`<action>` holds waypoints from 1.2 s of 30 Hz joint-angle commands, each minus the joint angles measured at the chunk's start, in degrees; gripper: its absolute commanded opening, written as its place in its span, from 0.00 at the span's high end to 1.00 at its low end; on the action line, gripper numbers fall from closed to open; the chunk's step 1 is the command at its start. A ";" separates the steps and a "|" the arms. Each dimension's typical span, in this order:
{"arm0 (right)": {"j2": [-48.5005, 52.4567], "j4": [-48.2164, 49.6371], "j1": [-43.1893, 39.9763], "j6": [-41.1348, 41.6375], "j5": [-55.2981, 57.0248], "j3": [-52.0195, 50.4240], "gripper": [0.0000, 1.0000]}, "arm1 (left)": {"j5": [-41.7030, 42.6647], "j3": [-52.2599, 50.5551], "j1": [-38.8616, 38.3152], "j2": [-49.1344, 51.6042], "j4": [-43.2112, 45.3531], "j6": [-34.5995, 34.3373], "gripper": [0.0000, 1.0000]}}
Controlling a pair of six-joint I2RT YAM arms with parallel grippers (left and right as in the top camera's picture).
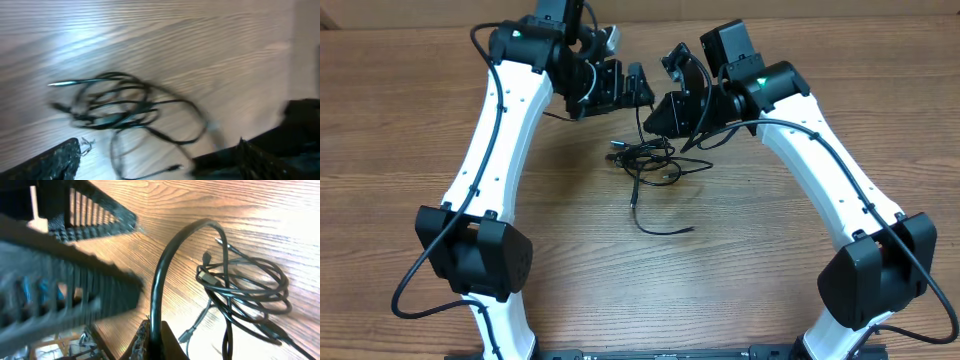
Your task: Untangle cables
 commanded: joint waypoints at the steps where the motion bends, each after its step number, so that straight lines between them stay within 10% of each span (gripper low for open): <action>1: -0.83 -0.24 -1.95 1.79 -0.09 -0.20 0.96 | -8.63 -1.01 0.48 -0.52 -0.55 12.33 0.02; 29: -0.81 -0.83 -2.91 1.75 -0.02 -0.20 0.96 | 4.57 -33.29 0.42 -0.48 24.68 26.58 0.41; 36: -0.81 -0.83 -2.91 1.75 -0.02 -0.20 0.96 | 4.46 -33.35 -0.57 -0.48 25.03 25.55 0.30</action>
